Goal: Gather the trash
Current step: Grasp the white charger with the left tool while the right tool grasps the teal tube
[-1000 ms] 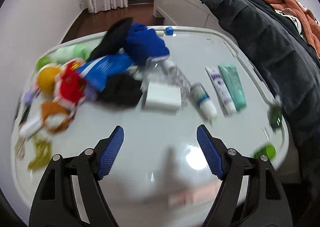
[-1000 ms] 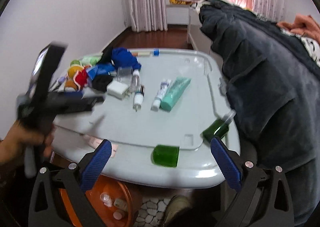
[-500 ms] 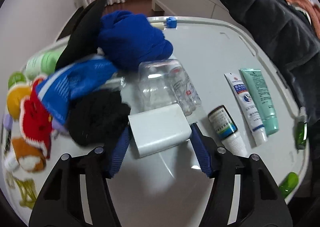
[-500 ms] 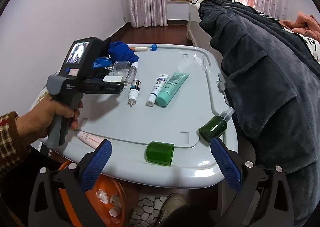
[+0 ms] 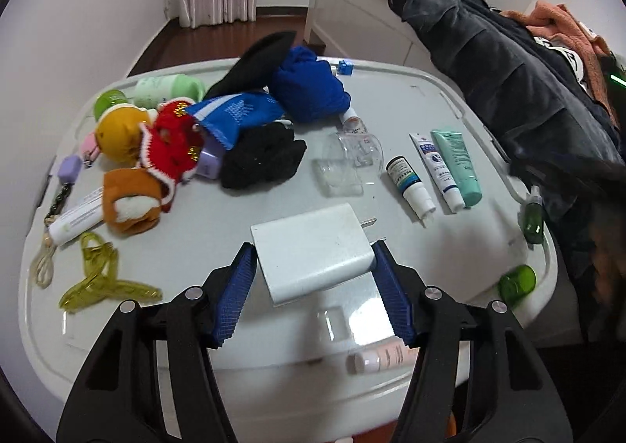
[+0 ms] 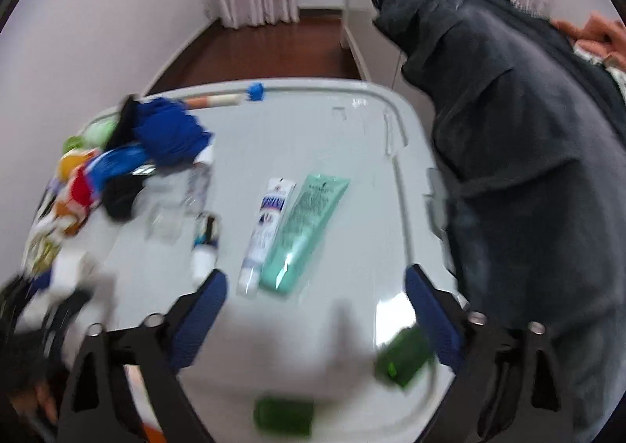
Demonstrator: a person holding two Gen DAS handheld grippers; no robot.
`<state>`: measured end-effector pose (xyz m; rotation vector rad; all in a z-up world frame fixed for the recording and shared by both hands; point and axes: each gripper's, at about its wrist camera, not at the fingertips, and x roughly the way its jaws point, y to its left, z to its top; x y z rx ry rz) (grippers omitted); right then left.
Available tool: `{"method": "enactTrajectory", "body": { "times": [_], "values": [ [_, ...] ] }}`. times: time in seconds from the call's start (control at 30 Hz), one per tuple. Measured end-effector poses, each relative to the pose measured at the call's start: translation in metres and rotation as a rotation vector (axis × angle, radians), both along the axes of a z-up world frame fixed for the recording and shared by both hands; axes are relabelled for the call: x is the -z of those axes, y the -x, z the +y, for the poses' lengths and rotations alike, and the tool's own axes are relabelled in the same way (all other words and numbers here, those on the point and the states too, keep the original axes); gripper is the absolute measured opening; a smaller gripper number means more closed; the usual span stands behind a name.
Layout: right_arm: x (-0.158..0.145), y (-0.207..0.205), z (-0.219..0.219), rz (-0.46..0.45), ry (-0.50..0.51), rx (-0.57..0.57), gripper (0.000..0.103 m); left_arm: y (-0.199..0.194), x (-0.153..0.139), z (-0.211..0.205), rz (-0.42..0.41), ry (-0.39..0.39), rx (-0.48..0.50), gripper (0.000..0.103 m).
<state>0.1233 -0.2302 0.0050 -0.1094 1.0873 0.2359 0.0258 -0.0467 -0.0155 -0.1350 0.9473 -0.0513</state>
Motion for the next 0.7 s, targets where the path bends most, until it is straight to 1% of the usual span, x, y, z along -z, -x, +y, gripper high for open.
{"method": "enactTrajectory", "body": {
  "times": [0.1, 0.13, 0.23, 0.27, 0.3, 0.43, 0.57, 0.7],
  "values": [
    [0.027, -0.032, 0.014, 0.047, 0.046, 0.030, 0.064, 0.002, 0.002, -0.002, -0.013, -0.018, 0.017, 0.059],
    [0.032, -0.037, 0.017, 0.052, 0.048, 0.038, 0.055, 0.004, 0.003, -0.002, -0.014, -0.023, 0.021, 0.059],
    [0.047, -0.053, 0.020, 0.076, 0.048, 0.081, 0.046, 0.008, 0.007, 0.002, 0.002, -0.012, 0.032, 0.059],
    [0.050, -0.056, 0.021, 0.089, 0.037, 0.090, 0.039, 0.011, 0.008, 0.004, 0.006, -0.005, 0.032, 0.059],
    [0.054, -0.060, 0.021, 0.111, 0.023, 0.094, 0.039, 0.012, 0.009, 0.006, 0.012, 0.002, 0.034, 0.059],
    [0.052, -0.061, 0.021, 0.119, -0.008, 0.078, 0.035, 0.015, 0.009, 0.006, 0.010, 0.000, 0.045, 0.059],
    [0.036, -0.050, 0.020, 0.062, 0.010, 0.055, 0.035, 0.019, 0.007, 0.007, 0.006, 0.005, 0.043, 0.059],
    [0.004, -0.025, 0.014, -0.002, -0.038, 0.036, 0.034, 0.028, -0.002, 0.005, -0.009, -0.008, 0.048, 0.059]
  ]
}}
